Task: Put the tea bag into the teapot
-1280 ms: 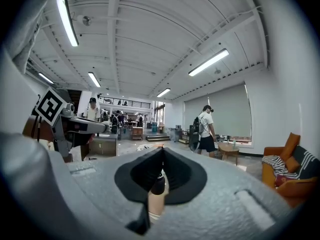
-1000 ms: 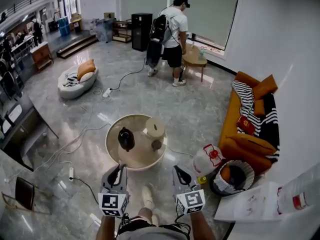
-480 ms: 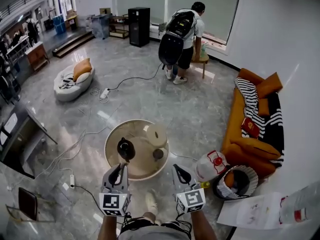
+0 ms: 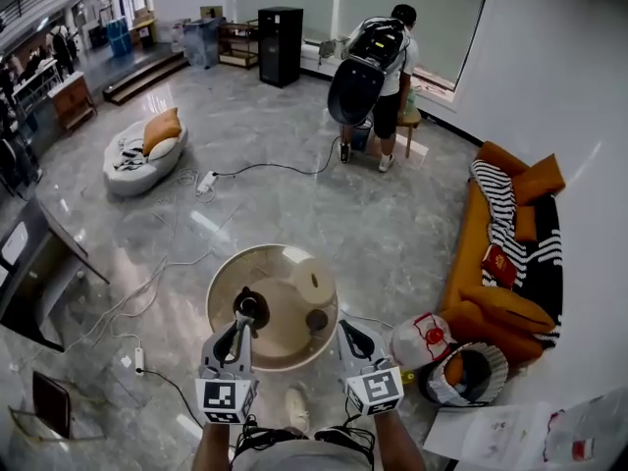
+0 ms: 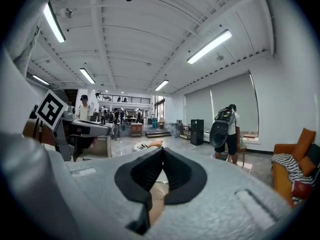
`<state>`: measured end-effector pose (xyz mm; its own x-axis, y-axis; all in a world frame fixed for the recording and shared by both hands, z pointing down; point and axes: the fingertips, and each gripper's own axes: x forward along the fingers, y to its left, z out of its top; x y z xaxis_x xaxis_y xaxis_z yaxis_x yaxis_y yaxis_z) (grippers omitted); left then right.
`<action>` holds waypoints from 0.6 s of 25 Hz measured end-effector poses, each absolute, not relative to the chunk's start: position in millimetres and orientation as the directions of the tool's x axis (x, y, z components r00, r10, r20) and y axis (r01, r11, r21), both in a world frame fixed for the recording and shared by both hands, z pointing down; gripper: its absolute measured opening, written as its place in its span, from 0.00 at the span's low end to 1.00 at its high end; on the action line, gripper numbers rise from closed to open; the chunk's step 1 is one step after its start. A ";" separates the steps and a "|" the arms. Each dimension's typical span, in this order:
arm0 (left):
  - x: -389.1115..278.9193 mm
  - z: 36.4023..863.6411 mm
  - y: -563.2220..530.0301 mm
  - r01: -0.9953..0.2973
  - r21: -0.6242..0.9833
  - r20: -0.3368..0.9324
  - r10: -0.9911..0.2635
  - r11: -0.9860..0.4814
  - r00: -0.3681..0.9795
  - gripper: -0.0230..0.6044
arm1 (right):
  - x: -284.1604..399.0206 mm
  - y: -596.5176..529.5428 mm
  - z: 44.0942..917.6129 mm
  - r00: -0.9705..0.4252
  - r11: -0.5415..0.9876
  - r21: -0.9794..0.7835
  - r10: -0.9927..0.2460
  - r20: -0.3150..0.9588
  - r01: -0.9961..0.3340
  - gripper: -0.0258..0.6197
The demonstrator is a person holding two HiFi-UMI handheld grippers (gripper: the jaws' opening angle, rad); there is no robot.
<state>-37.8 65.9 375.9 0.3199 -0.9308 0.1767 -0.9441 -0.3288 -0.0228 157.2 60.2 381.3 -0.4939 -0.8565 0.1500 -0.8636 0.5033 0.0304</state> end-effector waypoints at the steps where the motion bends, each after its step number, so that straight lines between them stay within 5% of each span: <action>1: -40.9 377.4 59.6 -0.946 -0.023 0.176 -0.933 -0.324 0.315 0.12 | 153.9 52.3 382.5 -0.498 0.508 0.030 -0.854 0.149 -0.861 0.04; 15: -92.5 392.6 15.4 -0.976 -0.007 0.199 -0.957 -0.216 0.211 0.12 | 88.7 -18.8 395.4 -0.604 0.615 0.017 -0.778 0.173 -0.788 0.04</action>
